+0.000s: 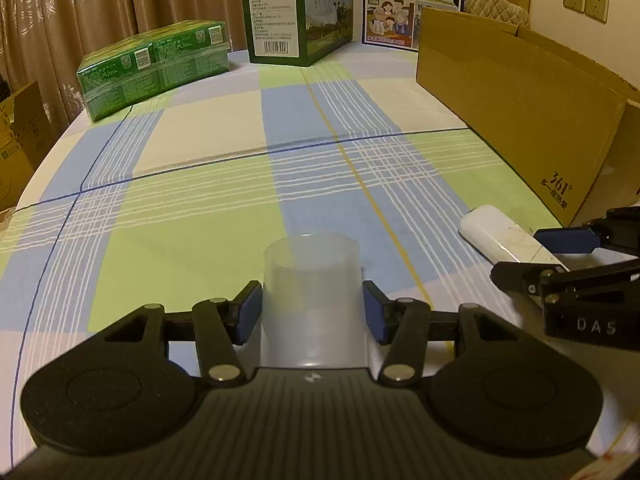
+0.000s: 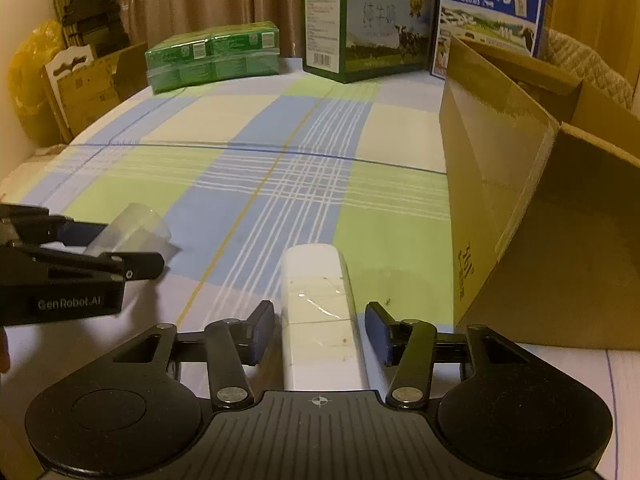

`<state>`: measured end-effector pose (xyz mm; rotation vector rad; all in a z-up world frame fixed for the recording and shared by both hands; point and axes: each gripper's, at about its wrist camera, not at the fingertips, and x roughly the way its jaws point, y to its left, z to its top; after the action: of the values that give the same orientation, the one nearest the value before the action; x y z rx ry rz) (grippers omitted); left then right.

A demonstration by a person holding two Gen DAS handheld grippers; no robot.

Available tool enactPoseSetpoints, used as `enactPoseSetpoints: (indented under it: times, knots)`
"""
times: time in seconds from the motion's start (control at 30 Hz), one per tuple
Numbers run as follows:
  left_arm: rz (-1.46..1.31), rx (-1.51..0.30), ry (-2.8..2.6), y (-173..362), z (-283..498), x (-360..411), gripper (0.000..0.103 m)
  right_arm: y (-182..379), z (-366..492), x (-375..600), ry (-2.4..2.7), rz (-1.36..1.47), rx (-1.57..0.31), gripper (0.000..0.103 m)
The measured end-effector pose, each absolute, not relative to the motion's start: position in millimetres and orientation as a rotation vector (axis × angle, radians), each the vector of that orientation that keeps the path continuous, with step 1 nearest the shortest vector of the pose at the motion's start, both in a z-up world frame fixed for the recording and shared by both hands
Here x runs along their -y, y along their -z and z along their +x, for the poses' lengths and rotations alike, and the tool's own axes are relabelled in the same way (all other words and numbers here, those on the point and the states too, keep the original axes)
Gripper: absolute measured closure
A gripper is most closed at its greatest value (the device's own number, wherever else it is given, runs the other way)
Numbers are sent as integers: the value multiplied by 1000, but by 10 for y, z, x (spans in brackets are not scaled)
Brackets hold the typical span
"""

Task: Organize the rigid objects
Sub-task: 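Carry the white bar and clear cup over the cardboard box with both grippers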

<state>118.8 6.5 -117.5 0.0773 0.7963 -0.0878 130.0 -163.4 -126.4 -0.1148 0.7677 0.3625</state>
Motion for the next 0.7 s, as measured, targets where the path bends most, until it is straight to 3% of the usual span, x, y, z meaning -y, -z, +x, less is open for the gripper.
enactPoseSetpoints:
  times: [0.13, 0.7]
  knots:
    - [82, -792, 88, 1174, 1180, -58, 54, 1269, 1285, 1603, -371, -122, -761, 65]
    - [88, -789, 86, 1176, 1176, -52, 55, 1268, 1242, 1608, -356, -111, -753, 65]
